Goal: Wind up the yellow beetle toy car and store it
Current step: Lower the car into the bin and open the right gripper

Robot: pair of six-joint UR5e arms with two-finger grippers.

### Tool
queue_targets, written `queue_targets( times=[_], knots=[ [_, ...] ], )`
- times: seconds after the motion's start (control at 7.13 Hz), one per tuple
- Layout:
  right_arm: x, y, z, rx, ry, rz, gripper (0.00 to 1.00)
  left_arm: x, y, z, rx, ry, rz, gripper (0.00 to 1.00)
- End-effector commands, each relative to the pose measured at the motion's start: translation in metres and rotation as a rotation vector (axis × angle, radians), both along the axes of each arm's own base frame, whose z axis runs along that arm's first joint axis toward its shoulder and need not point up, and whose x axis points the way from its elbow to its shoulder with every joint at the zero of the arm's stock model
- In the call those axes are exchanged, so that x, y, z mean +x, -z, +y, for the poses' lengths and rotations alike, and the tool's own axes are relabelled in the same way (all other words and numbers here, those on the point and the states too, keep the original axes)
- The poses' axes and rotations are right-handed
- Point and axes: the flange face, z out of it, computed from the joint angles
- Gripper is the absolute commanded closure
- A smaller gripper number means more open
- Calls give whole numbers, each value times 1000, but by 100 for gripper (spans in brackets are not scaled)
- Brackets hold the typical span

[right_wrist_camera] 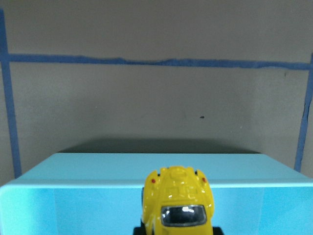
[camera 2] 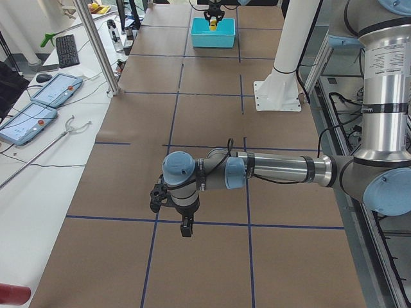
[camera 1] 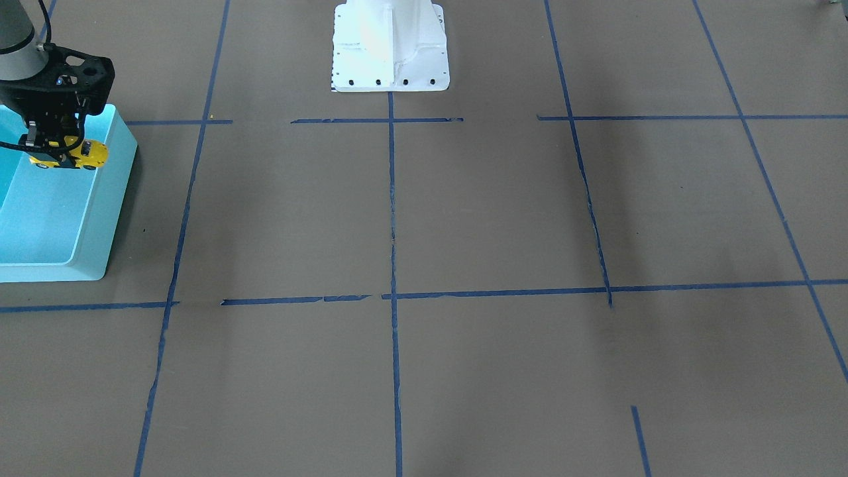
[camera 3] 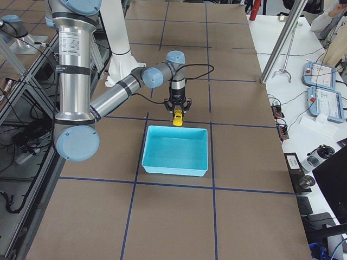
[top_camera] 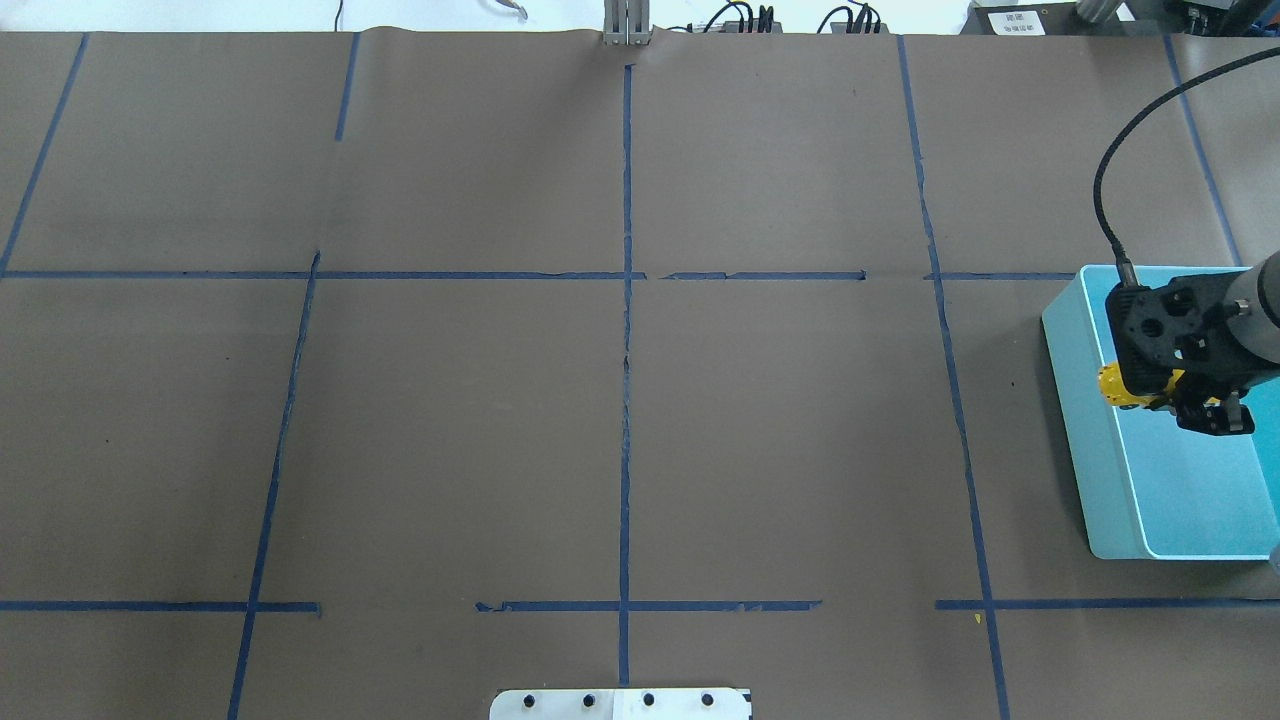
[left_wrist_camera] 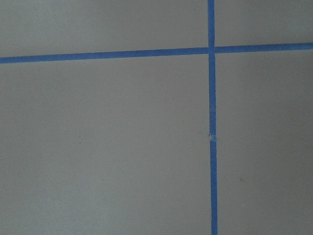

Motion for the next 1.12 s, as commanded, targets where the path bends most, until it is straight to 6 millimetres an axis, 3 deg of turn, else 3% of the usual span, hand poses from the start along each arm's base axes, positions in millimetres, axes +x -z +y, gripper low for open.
queue_targets(
  times=[0.0,0.14,0.56,0.84,0.98],
  knots=[
    [21,-95,8,31,-8,-115,89,0,0,0,-1,1,0,0],
    [23,-124,10,25,-1,-139,87,0,0,0,1,1,1,0],
    [22,-175,9,27,-6,-144,83,0,-1,1,-4,1,2,0],
    [21,-182,10,27,-12,-159,79,0,0,0,-1,-1,0,0],
    [18,-180,8,29,-13,-163,62,0,0,0,1,-1,1,0]
  ],
)
